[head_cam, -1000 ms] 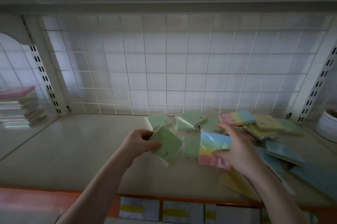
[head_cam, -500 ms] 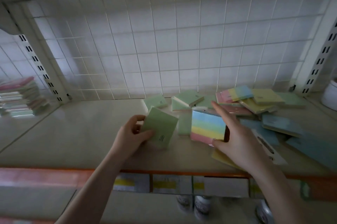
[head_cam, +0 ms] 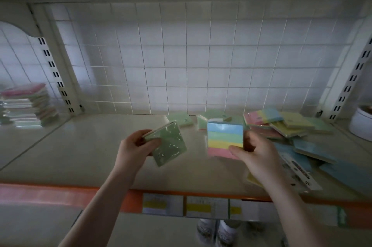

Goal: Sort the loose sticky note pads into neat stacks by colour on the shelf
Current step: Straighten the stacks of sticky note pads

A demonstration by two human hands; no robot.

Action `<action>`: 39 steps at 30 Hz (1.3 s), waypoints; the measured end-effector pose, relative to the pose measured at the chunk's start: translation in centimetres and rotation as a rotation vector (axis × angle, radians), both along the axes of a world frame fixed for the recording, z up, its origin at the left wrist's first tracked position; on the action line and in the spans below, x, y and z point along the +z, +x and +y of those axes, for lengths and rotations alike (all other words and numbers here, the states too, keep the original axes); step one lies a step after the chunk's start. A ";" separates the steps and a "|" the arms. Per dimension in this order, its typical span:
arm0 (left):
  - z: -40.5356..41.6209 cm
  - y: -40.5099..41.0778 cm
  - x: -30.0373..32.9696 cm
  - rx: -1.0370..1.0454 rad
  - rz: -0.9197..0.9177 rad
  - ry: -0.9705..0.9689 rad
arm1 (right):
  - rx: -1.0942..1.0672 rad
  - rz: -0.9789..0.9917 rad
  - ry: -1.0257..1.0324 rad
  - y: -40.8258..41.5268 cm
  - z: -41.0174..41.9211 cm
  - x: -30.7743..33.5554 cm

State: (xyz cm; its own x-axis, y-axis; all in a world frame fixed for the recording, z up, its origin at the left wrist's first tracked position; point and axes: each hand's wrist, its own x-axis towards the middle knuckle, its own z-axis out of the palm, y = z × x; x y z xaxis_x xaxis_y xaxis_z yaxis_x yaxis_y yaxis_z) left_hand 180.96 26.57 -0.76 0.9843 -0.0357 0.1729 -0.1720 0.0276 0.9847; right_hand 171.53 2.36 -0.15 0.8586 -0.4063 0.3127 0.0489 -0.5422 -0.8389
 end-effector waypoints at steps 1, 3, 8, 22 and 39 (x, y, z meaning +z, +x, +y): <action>1.1 0.2 0.2 0.004 -0.001 -0.020 | -0.001 -0.008 0.033 0.5 1.1 0.2; 3.8 0.8 0.4 0.018 -0.006 -0.054 | 0.012 -0.003 0.106 1.7 3.8 0.6; 12.5 3.7 0.4 0.054 0.000 -0.145 | 0.014 -0.062 0.344 5.5 12.7 0.6; 34.2 10.2 1.1 0.096 0.060 -0.192 | 0.229 0.120 0.727 13.7 35.0 1.6; 44.9 15.0 0.1 0.270 0.066 -0.173 | 0.494 0.188 0.713 20.9 44.7 2.2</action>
